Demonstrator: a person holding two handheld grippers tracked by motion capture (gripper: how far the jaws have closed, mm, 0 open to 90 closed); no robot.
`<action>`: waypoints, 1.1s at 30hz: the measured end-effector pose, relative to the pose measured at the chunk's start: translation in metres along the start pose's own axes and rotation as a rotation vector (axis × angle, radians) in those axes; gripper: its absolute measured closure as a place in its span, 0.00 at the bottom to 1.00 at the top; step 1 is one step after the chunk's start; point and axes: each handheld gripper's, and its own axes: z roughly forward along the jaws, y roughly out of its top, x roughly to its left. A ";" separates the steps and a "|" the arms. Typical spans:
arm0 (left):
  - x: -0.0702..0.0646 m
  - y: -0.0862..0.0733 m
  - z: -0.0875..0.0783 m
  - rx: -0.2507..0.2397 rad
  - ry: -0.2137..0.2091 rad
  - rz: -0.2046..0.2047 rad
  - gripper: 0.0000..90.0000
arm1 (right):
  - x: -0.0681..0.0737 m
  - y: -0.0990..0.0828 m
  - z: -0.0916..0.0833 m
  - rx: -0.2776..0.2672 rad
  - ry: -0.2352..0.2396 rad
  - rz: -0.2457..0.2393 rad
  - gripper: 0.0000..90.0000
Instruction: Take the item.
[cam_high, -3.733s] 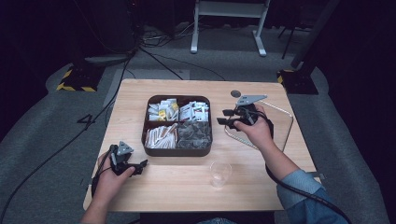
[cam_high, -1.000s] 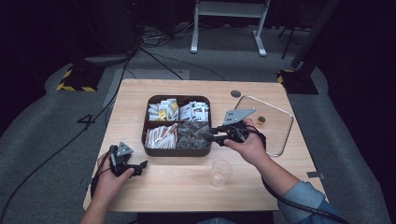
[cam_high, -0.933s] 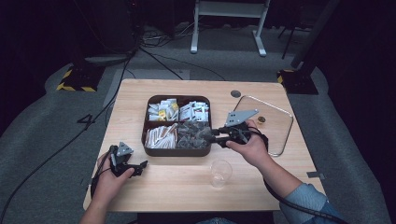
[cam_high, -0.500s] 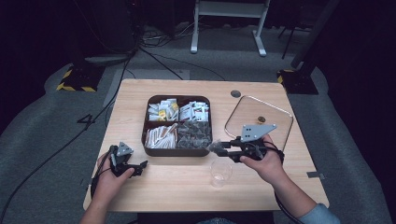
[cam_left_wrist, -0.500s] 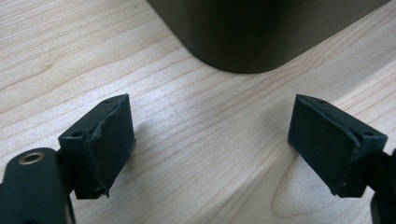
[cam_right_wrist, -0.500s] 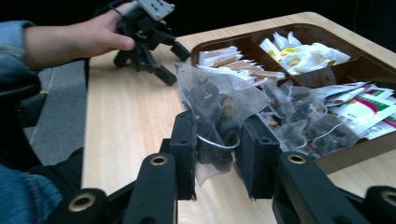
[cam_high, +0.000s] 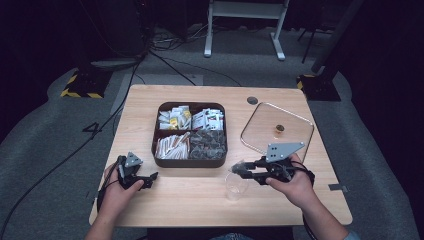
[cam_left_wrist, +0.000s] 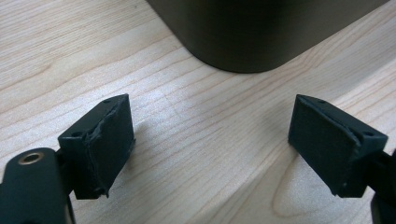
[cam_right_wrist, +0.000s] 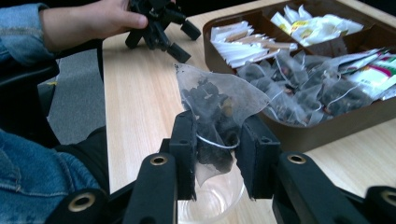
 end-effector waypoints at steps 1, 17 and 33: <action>0.000 0.000 0.000 0.001 0.001 0.006 0.16 | 0.000 -0.001 0.000 0.006 0.002 0.002 0.77; 0.001 0.000 0.000 0.002 -0.002 0.012 0.16 | 0.004 -0.013 0.009 0.103 0.025 -0.016 0.77; 0.001 0.001 0.000 0.001 -0.001 0.013 0.16 | 0.008 -0.015 0.021 0.160 0.045 -0.025 0.76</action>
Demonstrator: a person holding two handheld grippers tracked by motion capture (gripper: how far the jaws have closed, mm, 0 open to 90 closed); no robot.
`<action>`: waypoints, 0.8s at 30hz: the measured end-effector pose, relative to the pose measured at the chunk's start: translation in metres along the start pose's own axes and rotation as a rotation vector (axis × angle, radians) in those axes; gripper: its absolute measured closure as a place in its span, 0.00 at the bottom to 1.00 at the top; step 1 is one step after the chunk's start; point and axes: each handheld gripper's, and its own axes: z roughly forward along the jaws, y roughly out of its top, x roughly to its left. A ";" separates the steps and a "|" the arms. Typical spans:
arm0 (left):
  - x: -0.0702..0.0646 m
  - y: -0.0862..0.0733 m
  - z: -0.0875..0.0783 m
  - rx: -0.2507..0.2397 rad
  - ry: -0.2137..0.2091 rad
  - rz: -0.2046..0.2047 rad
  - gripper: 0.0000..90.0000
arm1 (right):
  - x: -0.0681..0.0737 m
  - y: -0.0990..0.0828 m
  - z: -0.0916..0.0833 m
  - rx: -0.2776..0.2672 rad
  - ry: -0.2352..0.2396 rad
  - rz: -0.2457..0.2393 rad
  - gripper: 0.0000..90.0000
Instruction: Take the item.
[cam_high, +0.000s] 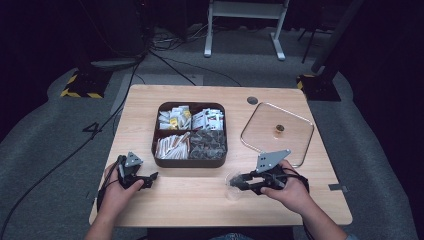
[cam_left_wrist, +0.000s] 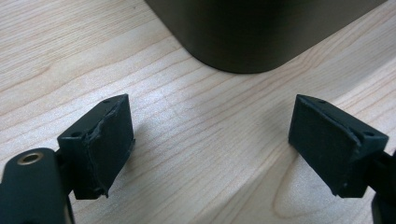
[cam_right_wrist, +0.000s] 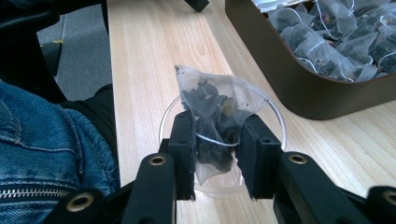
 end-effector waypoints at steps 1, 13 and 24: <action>0.000 0.000 0.000 0.000 0.000 0.000 0.16 | 0.000 0.000 0.000 0.003 -0.002 0.001 0.76; 0.000 0.000 0.000 0.000 0.000 0.000 0.16 | -0.002 0.001 -0.002 -0.034 -0.028 0.001 0.53; 0.000 0.000 0.000 -0.001 0.001 -0.003 0.16 | -0.013 0.006 -0.018 -0.099 -0.088 0.023 0.49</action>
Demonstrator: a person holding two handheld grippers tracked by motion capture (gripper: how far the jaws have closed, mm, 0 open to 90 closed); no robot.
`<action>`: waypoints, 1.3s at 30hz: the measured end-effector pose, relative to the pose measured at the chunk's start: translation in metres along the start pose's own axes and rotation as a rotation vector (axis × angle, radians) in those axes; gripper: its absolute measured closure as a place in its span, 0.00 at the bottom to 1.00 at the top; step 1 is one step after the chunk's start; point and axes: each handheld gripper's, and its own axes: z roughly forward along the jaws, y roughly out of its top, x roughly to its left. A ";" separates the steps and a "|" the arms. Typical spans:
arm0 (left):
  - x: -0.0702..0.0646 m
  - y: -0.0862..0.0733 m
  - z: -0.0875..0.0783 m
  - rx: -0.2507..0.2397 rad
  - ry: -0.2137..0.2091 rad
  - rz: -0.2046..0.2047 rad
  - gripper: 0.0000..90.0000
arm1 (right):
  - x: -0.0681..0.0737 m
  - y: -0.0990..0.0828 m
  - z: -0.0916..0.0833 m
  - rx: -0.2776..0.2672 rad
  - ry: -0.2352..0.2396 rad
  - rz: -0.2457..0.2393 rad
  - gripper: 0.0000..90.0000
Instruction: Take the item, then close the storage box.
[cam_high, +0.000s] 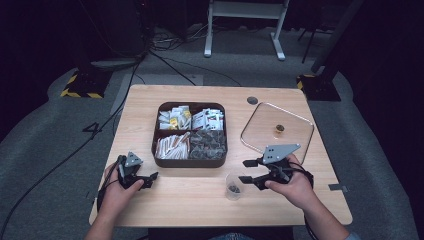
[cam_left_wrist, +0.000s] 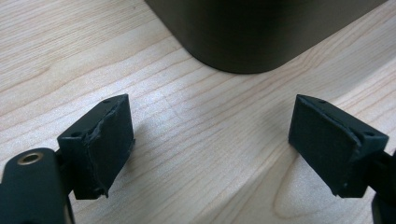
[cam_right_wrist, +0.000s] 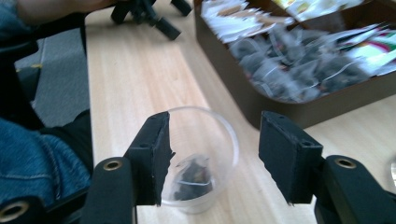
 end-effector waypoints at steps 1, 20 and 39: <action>0.000 0.000 0.000 0.000 0.001 0.000 0.16 | -0.001 0.001 -0.002 -0.007 -0.008 0.003 0.49; -0.001 0.003 0.003 0.002 0.003 -0.004 0.14 | -0.060 0.011 -0.015 -0.081 -0.211 0.096 0.47; -0.001 0.003 0.003 0.002 0.007 -0.005 0.14 | -0.160 -0.032 -0.017 -0.024 -0.471 0.338 0.43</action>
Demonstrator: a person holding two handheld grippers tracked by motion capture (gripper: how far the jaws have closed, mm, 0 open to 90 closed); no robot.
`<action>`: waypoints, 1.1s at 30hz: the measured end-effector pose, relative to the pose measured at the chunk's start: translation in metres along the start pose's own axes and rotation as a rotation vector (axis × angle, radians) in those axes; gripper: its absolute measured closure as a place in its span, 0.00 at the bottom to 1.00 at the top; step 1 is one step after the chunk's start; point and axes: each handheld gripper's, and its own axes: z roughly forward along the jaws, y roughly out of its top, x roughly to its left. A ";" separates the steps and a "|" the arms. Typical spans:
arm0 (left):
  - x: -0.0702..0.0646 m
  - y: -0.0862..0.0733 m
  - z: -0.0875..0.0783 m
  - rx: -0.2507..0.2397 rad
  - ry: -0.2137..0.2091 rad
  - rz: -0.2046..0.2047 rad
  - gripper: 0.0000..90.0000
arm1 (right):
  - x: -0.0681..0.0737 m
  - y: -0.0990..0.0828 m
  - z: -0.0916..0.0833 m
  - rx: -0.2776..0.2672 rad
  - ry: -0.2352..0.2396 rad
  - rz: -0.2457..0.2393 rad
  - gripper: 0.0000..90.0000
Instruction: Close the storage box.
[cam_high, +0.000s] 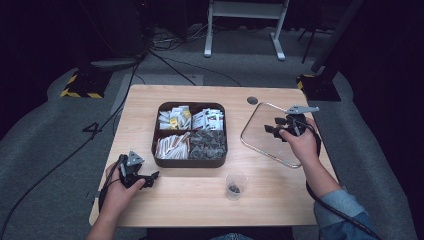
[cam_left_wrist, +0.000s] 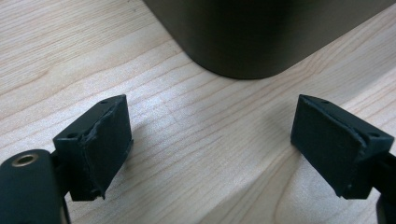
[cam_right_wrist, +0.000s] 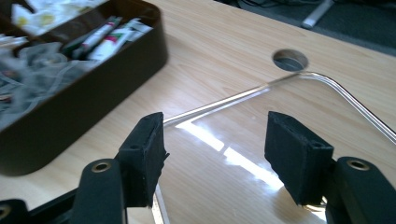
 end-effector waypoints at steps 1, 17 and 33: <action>0.000 0.000 0.000 0.000 0.000 0.000 0.14 | -0.005 -0.001 0.002 0.004 -0.012 0.008 0.42; 0.000 0.000 0.000 0.001 -0.001 -0.001 0.14 | -0.053 -0.031 0.031 0.114 -0.158 0.092 0.38; 0.000 0.000 0.000 0.000 -0.001 0.000 0.14 | -0.059 -0.049 0.048 0.160 -0.174 0.082 0.61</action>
